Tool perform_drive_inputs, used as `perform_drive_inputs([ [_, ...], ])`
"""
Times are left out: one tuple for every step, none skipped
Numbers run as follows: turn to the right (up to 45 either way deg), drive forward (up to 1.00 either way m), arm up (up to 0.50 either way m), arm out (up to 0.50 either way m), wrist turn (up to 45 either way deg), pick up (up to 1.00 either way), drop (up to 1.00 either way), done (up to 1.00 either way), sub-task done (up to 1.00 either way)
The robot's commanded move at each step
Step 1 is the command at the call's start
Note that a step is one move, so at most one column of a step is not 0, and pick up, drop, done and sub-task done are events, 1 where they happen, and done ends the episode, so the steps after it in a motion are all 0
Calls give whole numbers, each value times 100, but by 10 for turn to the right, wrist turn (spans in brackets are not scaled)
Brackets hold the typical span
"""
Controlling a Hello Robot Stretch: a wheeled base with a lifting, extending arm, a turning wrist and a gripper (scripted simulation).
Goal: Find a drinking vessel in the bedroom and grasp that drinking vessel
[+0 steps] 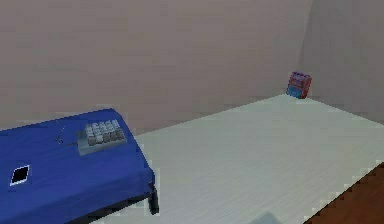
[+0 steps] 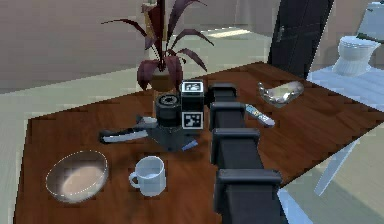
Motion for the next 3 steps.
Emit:
perform_drive_inputs([
  [0, 0, 0, 0, 30, 0, 0, 0, 0],
  [0, 0, -30, 0, 0, 0, 0, 0, 0],
  [0, 0, 0, 0, 0, 100, 0, 0, 0],
])
